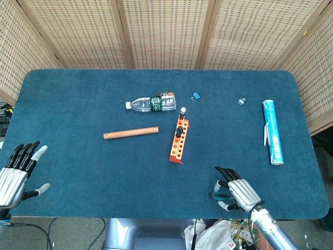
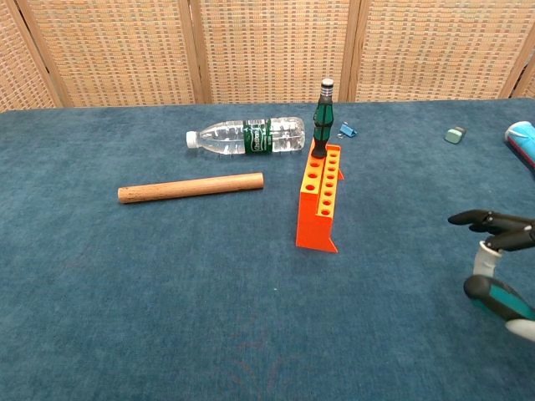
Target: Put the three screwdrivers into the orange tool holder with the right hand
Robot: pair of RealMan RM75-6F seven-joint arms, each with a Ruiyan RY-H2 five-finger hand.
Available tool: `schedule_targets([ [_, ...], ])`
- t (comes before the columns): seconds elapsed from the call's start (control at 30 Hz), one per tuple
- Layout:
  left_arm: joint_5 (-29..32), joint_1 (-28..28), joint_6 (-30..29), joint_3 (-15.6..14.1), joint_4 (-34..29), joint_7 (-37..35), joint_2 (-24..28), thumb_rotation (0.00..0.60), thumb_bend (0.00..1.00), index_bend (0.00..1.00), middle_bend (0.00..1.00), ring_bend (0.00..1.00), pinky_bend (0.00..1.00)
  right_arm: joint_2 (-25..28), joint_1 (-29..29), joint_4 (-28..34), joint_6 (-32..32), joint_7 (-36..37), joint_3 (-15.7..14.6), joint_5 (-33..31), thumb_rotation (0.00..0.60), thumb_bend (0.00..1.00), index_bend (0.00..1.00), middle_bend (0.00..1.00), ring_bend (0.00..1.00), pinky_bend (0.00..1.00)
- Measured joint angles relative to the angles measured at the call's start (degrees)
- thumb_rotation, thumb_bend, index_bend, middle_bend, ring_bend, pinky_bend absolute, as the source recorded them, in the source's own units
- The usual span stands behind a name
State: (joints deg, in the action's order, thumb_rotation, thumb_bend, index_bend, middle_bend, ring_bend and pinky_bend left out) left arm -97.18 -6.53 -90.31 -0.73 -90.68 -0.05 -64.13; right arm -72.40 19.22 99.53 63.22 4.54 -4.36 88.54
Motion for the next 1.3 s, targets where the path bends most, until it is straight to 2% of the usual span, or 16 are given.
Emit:
schedule_targets([
  [0.5,0.3,-0.1,0.2,0.1,-0.1,0.2,0.0,0.6,0.0,0.0,0.0,0.0,0.0,2.7,1.0,3.5,1.5,4.3,2.8,-0.5,0.6,0.4,0.63,0.0,0.0,0.0],
  [1.0,0.9,-0.1,0.5,0.4,-0.2,-0.1,0.1,0.6,0.0,0.0,0.0,0.0,0.0,5.4,3.1,8.6,2.3,7.3,7.0,-1.8,0.6,0.4,0.63,0.0,0.0,0.0],
  [1.3,1.5,-0.4,1.2,0.6,-0.1,0.1,0.0,0.6,0.0,0.0,0.0,0.0,0.0,7.3,6.0,13.5,1.6,7.5,12.1,-5.3,0.6,0.4,0.64,0.0,0.0,0.0],
])
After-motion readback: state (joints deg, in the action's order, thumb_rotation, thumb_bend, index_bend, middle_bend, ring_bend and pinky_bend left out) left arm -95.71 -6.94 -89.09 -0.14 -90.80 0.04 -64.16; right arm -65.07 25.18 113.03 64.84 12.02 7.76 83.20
